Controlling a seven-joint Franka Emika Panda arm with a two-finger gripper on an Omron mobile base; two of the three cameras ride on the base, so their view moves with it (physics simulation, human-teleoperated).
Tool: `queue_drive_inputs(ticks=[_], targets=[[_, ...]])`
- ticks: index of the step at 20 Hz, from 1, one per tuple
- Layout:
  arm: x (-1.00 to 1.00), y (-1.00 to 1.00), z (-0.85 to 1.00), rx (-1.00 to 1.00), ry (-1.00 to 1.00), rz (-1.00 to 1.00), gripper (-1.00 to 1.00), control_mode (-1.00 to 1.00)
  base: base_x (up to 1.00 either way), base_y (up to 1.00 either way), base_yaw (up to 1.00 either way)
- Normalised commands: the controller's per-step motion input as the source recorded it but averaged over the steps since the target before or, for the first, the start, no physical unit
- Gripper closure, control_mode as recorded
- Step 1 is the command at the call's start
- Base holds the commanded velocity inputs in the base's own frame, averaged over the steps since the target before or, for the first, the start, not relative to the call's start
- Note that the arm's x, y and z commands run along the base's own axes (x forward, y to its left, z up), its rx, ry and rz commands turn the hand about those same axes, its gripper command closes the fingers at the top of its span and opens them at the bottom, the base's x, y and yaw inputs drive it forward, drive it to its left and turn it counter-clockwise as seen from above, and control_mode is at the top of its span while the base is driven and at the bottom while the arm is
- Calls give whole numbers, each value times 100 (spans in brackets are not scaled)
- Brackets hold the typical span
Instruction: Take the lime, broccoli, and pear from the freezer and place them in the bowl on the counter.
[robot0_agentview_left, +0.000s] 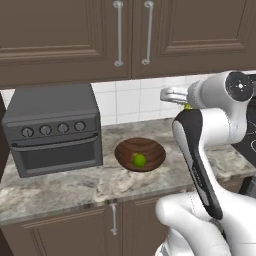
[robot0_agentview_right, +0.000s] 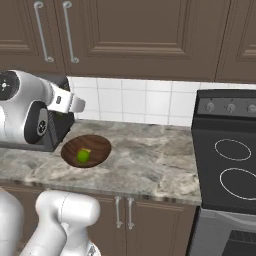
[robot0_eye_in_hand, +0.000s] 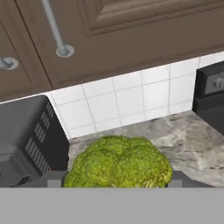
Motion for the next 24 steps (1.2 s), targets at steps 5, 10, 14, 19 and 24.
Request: queue_drive_inputs(ticks=[5,10,14,19,24], targets=[[79,8,-97,0,50,16,100,-100,0,0,0],[90,0,-100,0,63,9,100,-100,0,0,0],[67,0,-82,-6,27,1,100,-100,0,0,0],[67,11,-91,-20,-2,0,100,-100,0,0,0],[62,11,-86,-8,-2,0,100,-100,0,0,0]])
